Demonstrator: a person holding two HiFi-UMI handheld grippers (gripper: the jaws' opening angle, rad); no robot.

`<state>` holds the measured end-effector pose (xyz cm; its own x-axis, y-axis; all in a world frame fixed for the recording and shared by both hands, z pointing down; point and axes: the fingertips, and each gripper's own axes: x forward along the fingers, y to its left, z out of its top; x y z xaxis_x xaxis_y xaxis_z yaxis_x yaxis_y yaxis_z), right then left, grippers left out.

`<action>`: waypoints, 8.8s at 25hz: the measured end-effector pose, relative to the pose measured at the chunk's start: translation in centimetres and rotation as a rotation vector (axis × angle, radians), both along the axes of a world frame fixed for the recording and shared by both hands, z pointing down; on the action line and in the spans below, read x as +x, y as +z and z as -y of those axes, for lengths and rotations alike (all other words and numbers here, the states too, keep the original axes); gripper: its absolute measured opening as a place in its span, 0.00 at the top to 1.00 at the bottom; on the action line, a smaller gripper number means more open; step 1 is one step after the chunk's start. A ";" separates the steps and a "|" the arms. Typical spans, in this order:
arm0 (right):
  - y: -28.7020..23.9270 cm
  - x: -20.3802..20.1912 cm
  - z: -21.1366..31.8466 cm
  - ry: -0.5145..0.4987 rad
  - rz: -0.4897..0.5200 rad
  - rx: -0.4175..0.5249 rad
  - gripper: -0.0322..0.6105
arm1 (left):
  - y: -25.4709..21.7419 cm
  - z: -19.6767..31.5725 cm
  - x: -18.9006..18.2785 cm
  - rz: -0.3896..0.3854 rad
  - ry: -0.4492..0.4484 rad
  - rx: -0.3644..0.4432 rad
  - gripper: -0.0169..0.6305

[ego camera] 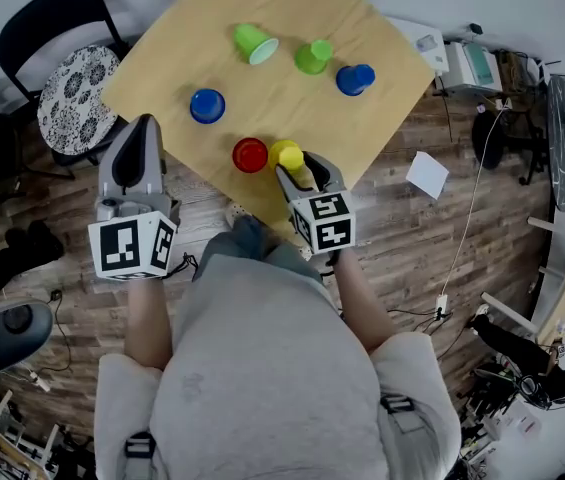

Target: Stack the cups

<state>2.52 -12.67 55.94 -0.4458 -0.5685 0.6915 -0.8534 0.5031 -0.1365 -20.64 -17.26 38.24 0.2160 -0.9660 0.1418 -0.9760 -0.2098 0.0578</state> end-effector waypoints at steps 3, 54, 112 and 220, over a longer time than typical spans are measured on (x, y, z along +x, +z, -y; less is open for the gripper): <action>0.0 0.1 0.0 0.014 0.008 -0.006 0.61 | 1.7 -0.1 0.4 0.019 0.033 -0.017 0.88; -5.1 3.2 -2.4 0.170 0.145 0.029 0.60 | 18.7 -5.4 8.5 0.227 0.289 -0.389 0.56; 1.3 13.2 19.5 0.284 -0.111 0.084 0.59 | 20.9 19.5 12.7 -0.686 0.042 -0.905 0.41; -5.9 -2.7 -0.9 -0.010 -0.093 0.075 0.60 | 10.2 -5.7 11.9 0.197 0.381 0.070 0.60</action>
